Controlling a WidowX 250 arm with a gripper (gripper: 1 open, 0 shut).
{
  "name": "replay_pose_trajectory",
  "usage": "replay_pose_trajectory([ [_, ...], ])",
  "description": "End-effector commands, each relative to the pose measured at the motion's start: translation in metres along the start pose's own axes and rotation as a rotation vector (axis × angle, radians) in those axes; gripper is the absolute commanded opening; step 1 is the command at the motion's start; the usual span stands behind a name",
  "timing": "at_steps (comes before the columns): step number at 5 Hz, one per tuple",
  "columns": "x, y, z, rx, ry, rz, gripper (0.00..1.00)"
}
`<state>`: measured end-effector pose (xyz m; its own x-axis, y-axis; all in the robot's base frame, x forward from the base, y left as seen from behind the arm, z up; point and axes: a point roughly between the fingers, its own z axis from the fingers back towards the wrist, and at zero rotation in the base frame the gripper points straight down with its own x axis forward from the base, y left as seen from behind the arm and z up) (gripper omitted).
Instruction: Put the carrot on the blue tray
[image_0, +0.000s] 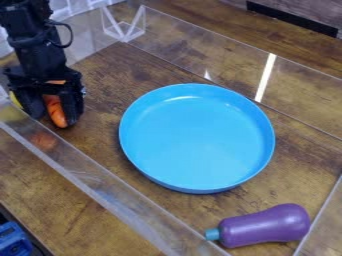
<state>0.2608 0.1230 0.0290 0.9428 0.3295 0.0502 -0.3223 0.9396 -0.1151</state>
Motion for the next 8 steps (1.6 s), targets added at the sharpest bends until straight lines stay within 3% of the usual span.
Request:
replay_pose_trajectory([
  [1,0.008,0.008,0.006,0.000,-0.050,0.038,1.00],
  [3,0.009,0.009,-0.002,-0.010,-0.052,0.065,1.00],
  [4,0.011,0.010,-0.003,-0.012,-0.054,0.067,0.00],
  [7,0.012,-0.012,0.032,0.013,-0.063,0.027,0.00],
  [8,0.012,-0.027,0.047,0.008,-0.069,0.007,0.00],
])
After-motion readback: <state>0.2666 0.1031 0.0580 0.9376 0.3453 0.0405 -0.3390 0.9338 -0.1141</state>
